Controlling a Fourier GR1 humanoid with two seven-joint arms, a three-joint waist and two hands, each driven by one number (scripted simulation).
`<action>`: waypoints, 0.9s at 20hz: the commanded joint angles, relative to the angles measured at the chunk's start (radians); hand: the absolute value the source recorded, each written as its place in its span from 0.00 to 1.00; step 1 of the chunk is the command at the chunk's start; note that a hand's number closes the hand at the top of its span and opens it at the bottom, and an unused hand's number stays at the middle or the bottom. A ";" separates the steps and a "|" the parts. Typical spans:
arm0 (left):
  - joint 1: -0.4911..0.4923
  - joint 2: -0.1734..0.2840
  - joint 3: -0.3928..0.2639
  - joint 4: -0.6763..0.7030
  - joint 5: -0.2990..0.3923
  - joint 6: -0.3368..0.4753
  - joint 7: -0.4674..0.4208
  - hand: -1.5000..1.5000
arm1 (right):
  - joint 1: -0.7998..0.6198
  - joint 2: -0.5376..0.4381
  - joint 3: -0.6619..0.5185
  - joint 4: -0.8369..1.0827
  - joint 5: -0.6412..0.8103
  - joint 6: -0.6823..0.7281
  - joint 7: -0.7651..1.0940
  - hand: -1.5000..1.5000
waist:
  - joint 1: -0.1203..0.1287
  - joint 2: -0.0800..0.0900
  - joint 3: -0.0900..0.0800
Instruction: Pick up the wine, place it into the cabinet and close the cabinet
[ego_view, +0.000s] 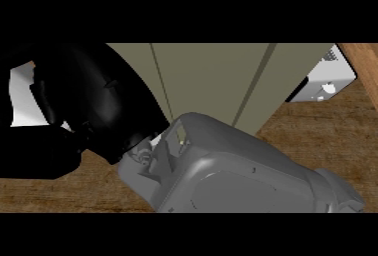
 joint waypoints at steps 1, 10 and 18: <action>-0.003 -0.002 0.037 0.043 0.002 -0.033 0.010 1.00 | -0.055 0.000 -0.010 0.235 -0.036 -0.021 -0.135 1.00 | 0.006 0.010 -0.004; 0.005 0.023 0.112 0.022 0.062 -0.051 0.052 1.00 | -0.064 -0.025 -0.156 0.572 -0.028 0.091 -0.324 1.00 | 0.000 0.018 -0.003; -0.002 0.023 0.131 0.014 0.067 -0.036 0.062 1.00 | 0.023 -0.104 -0.156 0.601 -0.014 0.138 -0.450 1.00 | -0.003 0.029 -0.002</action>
